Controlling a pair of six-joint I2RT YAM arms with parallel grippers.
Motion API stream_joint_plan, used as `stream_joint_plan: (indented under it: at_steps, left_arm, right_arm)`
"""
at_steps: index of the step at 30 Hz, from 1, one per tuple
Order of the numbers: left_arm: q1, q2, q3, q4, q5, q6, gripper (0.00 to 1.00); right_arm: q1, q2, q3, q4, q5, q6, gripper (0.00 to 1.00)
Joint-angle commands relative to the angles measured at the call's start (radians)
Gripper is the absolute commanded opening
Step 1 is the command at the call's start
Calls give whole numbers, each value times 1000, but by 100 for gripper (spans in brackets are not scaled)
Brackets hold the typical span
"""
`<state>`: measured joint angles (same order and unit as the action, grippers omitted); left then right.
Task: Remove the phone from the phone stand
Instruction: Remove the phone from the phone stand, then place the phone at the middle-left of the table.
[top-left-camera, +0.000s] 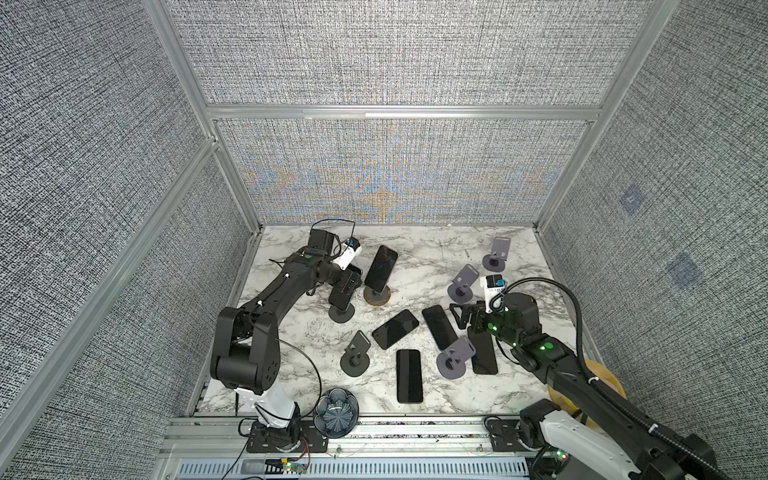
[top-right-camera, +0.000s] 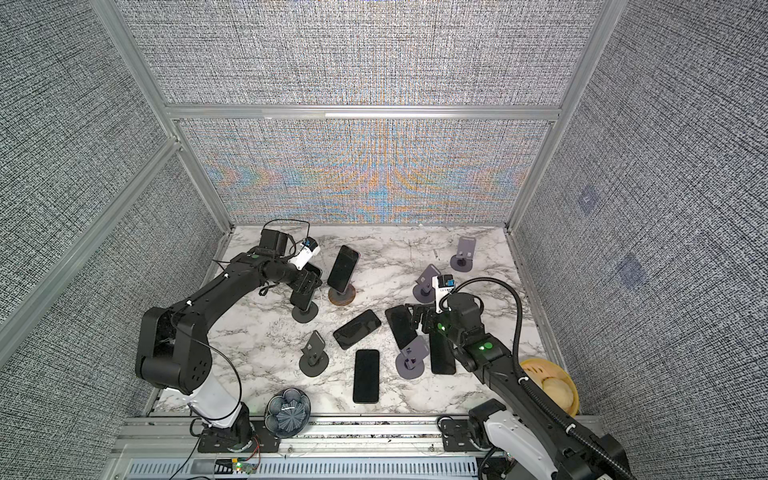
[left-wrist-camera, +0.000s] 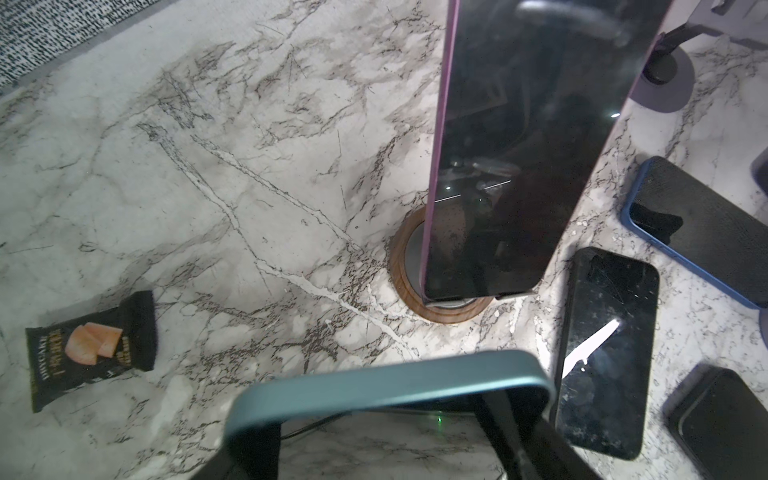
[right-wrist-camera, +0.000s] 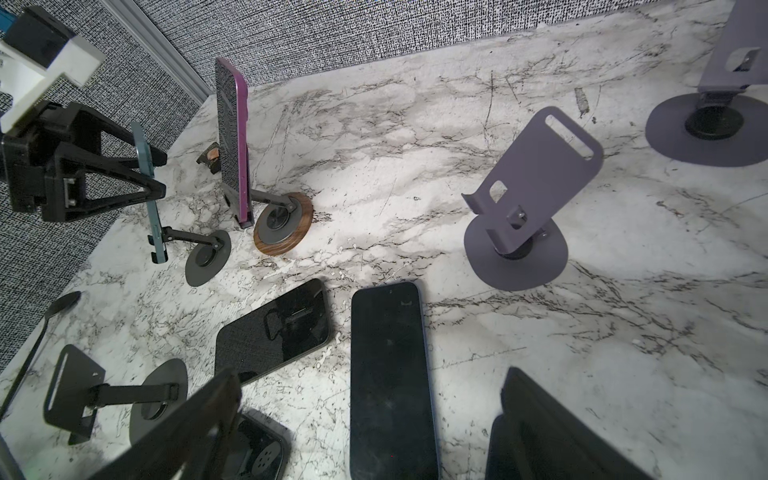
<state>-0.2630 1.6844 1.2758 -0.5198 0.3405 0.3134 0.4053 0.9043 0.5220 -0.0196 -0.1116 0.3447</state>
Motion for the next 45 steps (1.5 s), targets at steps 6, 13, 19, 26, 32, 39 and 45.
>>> stream_joint_plan:
  at_steps: [6, 13, 19, 26, 32, 39, 45]
  left_arm:
    - [1, -31, 50, -81, -18, -20, 62]
    - [1, -101, 68, -124, -26, -45, 59]
    - [0, -180, 80, -265, -106, -150, 59]
    - [1, -330, -33, -314, -259, -453, 56]
    - [1, -421, -198, -291, -304, -720, 56]
    - [1, -467, -339, -274, -345, -826, 54]
    - [1, -425, -399, -204, -392, -871, 54]
  right_arm:
    - [1, -8, -6, 15, 13, 0, 99]
    - [0, -14, -5, 12, 19, 2, 99]
    - [1, -19, -6, 8, 24, 4, 99]
    - [0, -15, -7, 10, 20, 13, 99]
    - [1, -20, -7, 7, 28, 13, 99]
    - [0, -12, -6, 10, 27, 16, 99]
    - [1, -18, -9, 12, 32, 16, 99]
